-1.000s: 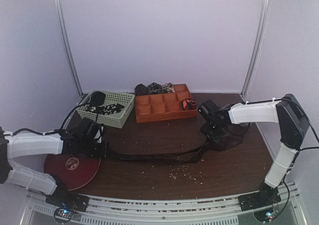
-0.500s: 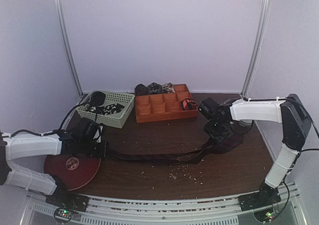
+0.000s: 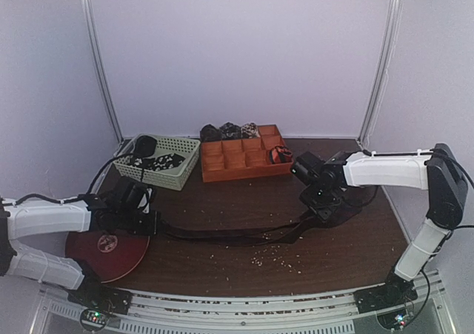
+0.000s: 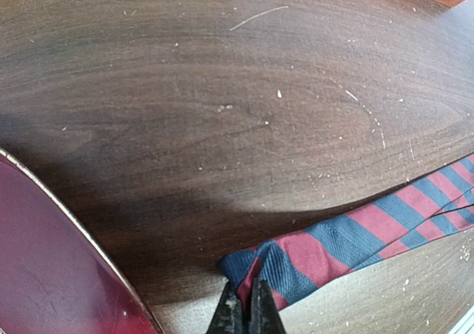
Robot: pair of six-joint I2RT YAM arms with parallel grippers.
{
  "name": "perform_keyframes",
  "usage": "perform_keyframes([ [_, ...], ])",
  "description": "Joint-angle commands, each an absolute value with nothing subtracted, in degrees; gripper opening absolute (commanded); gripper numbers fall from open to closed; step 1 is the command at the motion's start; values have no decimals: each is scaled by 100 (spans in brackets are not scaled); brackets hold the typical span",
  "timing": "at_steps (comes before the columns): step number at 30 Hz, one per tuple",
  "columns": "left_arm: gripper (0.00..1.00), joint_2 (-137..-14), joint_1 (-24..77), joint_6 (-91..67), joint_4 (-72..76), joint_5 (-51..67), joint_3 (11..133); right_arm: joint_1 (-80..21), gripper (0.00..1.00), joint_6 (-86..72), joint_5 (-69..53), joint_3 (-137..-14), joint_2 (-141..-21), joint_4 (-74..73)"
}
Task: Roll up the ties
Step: Adjust the tie at the center of the board.
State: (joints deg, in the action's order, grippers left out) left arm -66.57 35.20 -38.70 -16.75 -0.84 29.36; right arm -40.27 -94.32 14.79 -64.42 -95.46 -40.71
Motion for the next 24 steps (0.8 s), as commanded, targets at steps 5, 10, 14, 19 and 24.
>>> perform_keyframes([
  [5,0,-6525,3533,-3876,-1647,-88,2952,-3819,63,-9639,1972,-5930,-9584,-3728],
  [10,0,-6470,3536,-3891,-1724,-104,3054,-3428,60,-9397,1957,-5521,-9659,-3046],
  [14,0,-6400,3537,-3903,-1738,-31,3102,-3219,58,-9033,1866,-5087,-9642,-2094],
  [19,0,-6334,3540,-3919,-1783,-9,3160,-3019,54,-8870,1808,-5066,-9820,-1981],
  [24,0,-6312,3533,-3915,-1916,-147,3276,-2865,21,-8758,1986,-4936,-9742,-1963],
])
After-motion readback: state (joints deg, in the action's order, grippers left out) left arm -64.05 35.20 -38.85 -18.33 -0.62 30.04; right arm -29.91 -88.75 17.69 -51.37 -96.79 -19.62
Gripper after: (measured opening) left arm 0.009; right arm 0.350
